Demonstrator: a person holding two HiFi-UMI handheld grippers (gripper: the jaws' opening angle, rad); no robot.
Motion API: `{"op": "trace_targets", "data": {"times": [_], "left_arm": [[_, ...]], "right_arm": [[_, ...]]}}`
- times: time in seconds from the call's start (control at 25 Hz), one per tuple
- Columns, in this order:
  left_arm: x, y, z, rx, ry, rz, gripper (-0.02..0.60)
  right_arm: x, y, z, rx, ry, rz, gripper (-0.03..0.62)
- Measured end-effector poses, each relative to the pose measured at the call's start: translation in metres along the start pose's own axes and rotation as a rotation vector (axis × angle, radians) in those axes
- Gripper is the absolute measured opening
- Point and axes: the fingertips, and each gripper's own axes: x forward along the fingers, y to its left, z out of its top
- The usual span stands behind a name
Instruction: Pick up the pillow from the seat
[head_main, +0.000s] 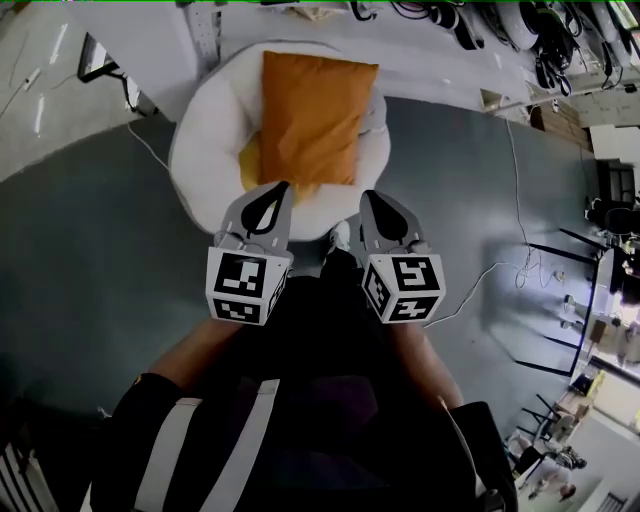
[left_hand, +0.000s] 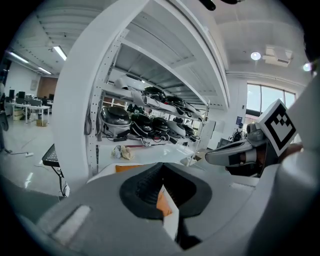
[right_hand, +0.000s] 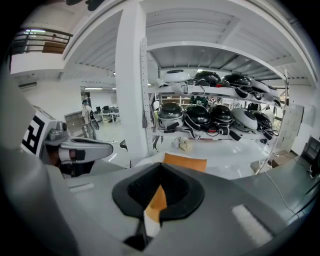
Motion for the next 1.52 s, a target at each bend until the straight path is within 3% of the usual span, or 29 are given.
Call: {"op": "trace_targets", "data": {"times": [0.48,0.84,1.2,1.24,1.32,1.4,1.52], "left_arm": [[0.063,0.03,0.01,-0.092,0.014,0.187,0.005],[0.147,0.049,0.001,-0.072,0.08,0.276,0.006],[0.225,0.077,-0.071,-0.101,0.147,0.299,0.009],[0.231,0.08,-0.081,-0.109,0.157,0.299,0.08],[0.241,0.088,-0.103,-0.121,0.181,0.307,0.095],[0.251,0.097,-0.126,-0.121,0.211,0.316,0.095],[0.27,0.112,-0.163,-0.114,0.249,0.327,0.095]], "right_arm": [[0.064,-0.065,0.021,-0.031,0.003,0.116,0.003],[0.142,-0.149,-0.001,-0.009,0.091,0.146,0.003],[0.23,-0.198,-0.074,0.012,0.174,0.153,0.003],[0.239,-0.203,-0.082,0.015,0.176,0.148,0.004],[0.258,-0.21,-0.098,0.025,0.184,0.147,0.005],[0.278,-0.214,-0.119,0.04,0.203,0.158,0.11],[0.308,-0.223,-0.154,0.051,0.23,0.159,0.126]]}}
